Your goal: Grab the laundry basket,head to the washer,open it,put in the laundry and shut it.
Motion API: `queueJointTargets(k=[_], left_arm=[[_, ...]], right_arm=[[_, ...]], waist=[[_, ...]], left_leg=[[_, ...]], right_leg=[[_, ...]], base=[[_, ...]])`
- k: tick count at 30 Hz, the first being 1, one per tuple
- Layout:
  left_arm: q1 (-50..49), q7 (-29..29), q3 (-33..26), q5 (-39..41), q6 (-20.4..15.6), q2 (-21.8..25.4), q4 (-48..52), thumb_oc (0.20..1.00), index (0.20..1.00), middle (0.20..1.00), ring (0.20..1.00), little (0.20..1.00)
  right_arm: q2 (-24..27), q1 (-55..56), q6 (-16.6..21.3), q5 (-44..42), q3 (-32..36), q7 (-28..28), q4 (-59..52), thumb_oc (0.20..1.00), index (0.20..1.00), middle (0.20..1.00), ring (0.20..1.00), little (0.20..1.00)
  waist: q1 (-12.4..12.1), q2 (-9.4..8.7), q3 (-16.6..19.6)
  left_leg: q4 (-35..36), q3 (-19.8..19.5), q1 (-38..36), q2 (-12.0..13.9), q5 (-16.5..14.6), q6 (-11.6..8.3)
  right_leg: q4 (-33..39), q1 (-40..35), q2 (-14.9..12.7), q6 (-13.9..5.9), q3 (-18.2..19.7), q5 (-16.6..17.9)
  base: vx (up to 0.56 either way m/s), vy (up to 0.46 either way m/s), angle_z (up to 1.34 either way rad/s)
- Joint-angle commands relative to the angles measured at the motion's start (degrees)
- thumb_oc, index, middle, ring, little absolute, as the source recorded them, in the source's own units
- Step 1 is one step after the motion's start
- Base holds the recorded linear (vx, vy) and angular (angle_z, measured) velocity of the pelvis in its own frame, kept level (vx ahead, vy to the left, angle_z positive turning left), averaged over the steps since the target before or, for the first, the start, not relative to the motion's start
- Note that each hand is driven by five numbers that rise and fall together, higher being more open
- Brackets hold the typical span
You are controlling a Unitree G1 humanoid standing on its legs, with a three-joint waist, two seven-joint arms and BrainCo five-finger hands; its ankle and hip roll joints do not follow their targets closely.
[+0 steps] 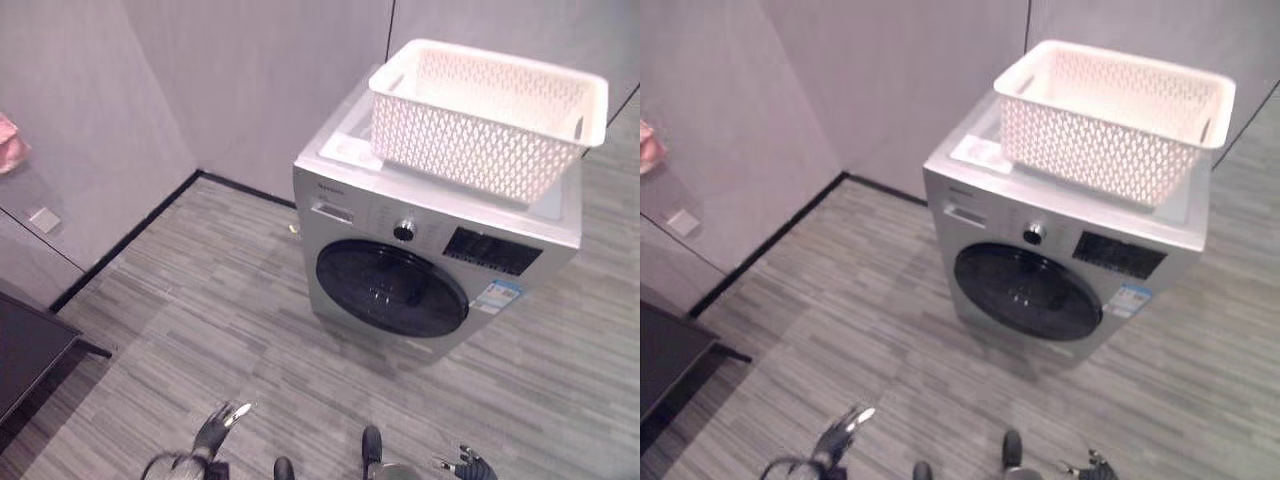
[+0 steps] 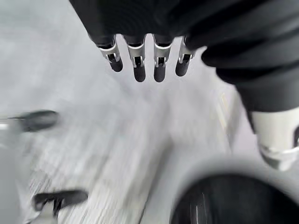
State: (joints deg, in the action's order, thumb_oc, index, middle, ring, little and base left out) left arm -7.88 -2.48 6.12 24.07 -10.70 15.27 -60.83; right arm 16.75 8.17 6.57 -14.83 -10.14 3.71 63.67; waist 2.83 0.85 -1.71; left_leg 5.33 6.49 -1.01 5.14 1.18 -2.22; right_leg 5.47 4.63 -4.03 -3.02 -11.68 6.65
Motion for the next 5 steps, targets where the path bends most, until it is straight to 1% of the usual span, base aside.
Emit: queueJointTargets(k=[1,2,3,4,5], left_arm=[[4.5,4.25,-0.28,-2.92,-3.2,1.42,0.6,1.0,1.0,1.0,1.0,1.0],[4.56,9.31,-2.59,-6.64,-4.12,0.18,-4.44,1.0,1.0,1.0,1.0,1.0],[4.52,11.21,-3.17,-7.98,-4.15,-0.48,-6.18,1.0,1.0,1.0,1.0,1.0],[4.45,11.33,-3.83,-7.53,-3.54,-1.2,-7.85,1.0,1.0,1.0,1.0,1.0],[4.27,9.46,-4.35,-5.83,-2.81,-1.6,-8.65,1.0,1.0,1.0,1.0,1.0]], right_arm=[[-0.85,-1.74,1.64,0.34,1.79,0.68,1.7,1.0,1.0,1.0,1.0,1.0],[-1.97,-2.13,1.84,-0.02,2.18,1.52,3.72,1.0,1.0,1.0,1.0,1.0],[-2.62,-2.21,1.86,-0.03,2.17,1.98,4.68,1.0,1.0,1.0,1.0,1.0],[-3.03,-2.19,1.77,0.07,2.09,2.27,5.76,1.0,1.0,1.0,1.0,1.0],[-3.11,-2.09,1.45,0.12,2.14,2.19,6.38,1.0,1.0,1.0,1.0,1.0]], waist=[[-1.25,-2.38,-3.14],[-1.85,-3.03,-2.63],[-2.09,-3.34,-2.18],[-2.31,-3.56,-1.95],[-2.32,-3.59,-1.65]], left_leg=[[-3.06,-1.65,0.23,-1.79,-4.22,0.06],[-3.32,-1.89,-1.05,-1.85,-4.83,0.17],[-3.38,-1.99,-1.69,-1.84,-5.14,0.25],[-3.47,-2.12,-2.44,-1.79,-5.48,0.34],[-3.48,-2.27,-2.99,-1.73,-5.68,0.4]], right_leg=[[-0.69,-3.85,-2.77,-3.43,-0.8,-5.29],[-0.62,-5.35,-2.86,-3.32,-1.01,-5.66],[-0.62,-5.95,-2.88,-3.29,-1.13,-5.89],[-0.63,-6.83,-2.92,-3.29,-1.18,-6.16],[-0.67,-7.4,-2.93,-3.26,-1.22,-6.41]], base=[[0.02,0.001,0.1],[0.04,-0.004,0.09],[0.06,-0.005,0.1],[0.06,-0.001,0.05],[0.06,0.006,0.02]])
